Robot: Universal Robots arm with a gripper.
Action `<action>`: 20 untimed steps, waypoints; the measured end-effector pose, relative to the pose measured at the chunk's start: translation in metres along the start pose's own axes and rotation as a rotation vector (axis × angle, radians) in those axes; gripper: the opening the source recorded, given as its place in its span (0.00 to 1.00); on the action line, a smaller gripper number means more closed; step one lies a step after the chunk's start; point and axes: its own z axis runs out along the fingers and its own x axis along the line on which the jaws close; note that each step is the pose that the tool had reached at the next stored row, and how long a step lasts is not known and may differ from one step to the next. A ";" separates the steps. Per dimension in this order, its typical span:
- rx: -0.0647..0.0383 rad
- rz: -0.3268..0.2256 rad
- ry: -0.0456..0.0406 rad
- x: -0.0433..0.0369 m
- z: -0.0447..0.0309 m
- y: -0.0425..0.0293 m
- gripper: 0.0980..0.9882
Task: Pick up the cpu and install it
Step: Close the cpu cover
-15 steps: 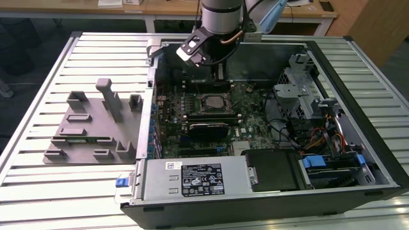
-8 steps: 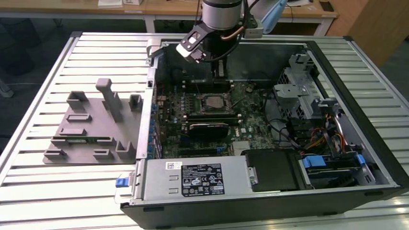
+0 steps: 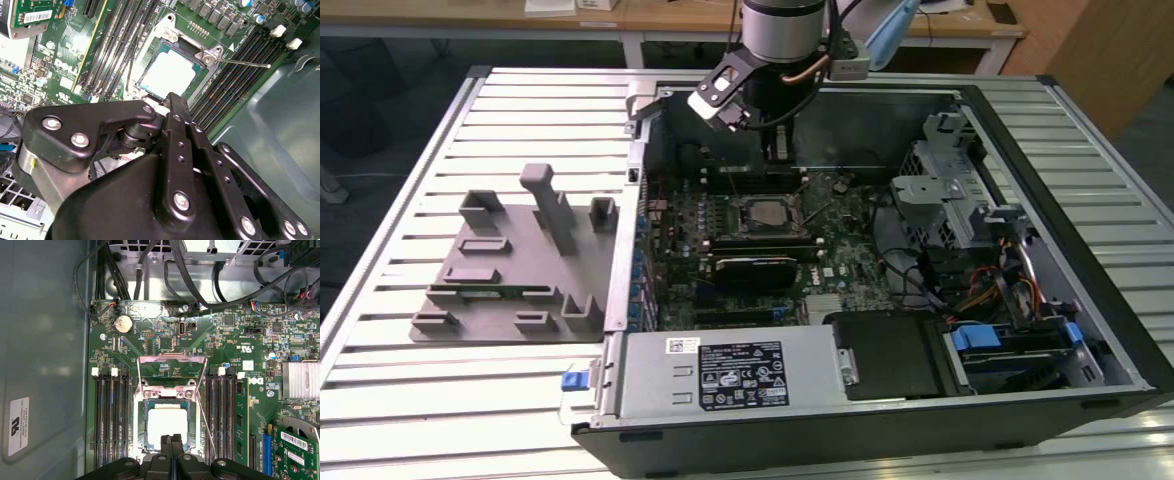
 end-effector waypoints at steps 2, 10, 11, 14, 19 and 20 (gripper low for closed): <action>0.000 0.000 -0.0002 0.0000 0.0000 0.0000 0.01; 0.000 0.000 -0.0003 0.0001 0.0003 0.0068 0.01; 0.000 0.000 -0.0002 0.0001 0.0004 0.0087 0.01; 0.000 0.000 -0.0002 0.0001 0.0007 0.0152 0.01; 0.000 0.000 -0.0006 0.0001 0.0002 0.0192 0.01; 0.000 0.000 -0.0005 0.0001 -0.0006 0.0193 0.01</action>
